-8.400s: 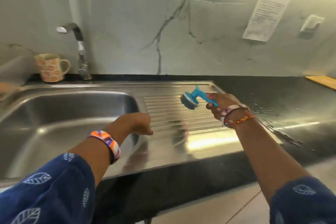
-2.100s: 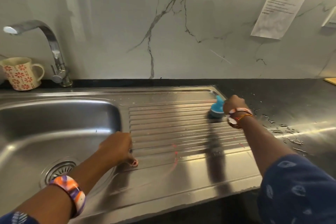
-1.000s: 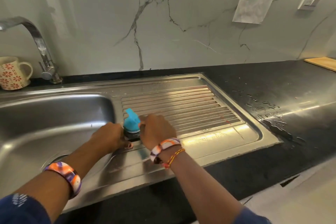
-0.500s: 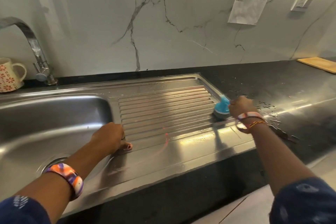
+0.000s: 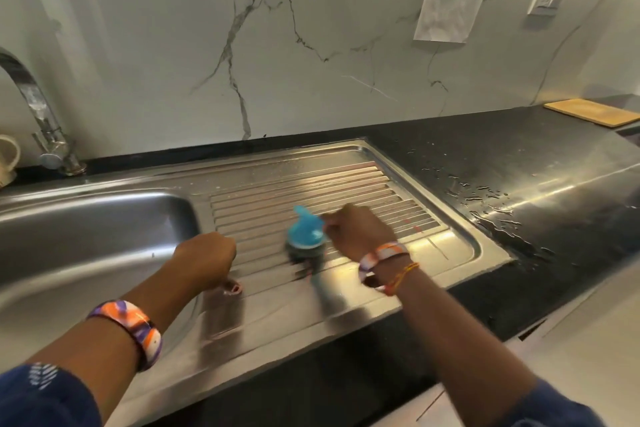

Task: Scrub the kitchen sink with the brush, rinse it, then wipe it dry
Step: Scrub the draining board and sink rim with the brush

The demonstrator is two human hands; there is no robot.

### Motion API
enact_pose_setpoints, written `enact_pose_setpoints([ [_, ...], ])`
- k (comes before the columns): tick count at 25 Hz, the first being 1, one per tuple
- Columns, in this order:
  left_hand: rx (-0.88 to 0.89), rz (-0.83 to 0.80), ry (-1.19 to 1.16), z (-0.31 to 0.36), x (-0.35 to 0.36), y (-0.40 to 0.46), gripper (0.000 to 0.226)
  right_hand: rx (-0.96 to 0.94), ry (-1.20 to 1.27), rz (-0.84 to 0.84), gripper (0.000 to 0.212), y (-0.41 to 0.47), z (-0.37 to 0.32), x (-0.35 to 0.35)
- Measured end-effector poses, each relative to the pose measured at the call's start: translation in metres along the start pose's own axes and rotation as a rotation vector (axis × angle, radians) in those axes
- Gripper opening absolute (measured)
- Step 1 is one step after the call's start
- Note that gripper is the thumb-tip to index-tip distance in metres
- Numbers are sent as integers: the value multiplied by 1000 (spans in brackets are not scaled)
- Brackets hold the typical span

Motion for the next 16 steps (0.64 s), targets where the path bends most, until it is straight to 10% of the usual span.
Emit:
enact_pose_setpoints([
  [7,-22,31,-71,-6,8,-2,42,478,-33,292,30,12,160,-132],
  [16,23,-40,63,3,-2,-1,49,-129,41,10,35,-38,-53,43],
])
Point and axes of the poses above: each hand's wrist, its own y-axis towards the middle knuckle, its own x-axis out of the palm, z = x × y, the point moved 9 cm from there along y, towards the middle knuckle, and after that the axes turned 15 degrees about y, right-handed, at the moved point
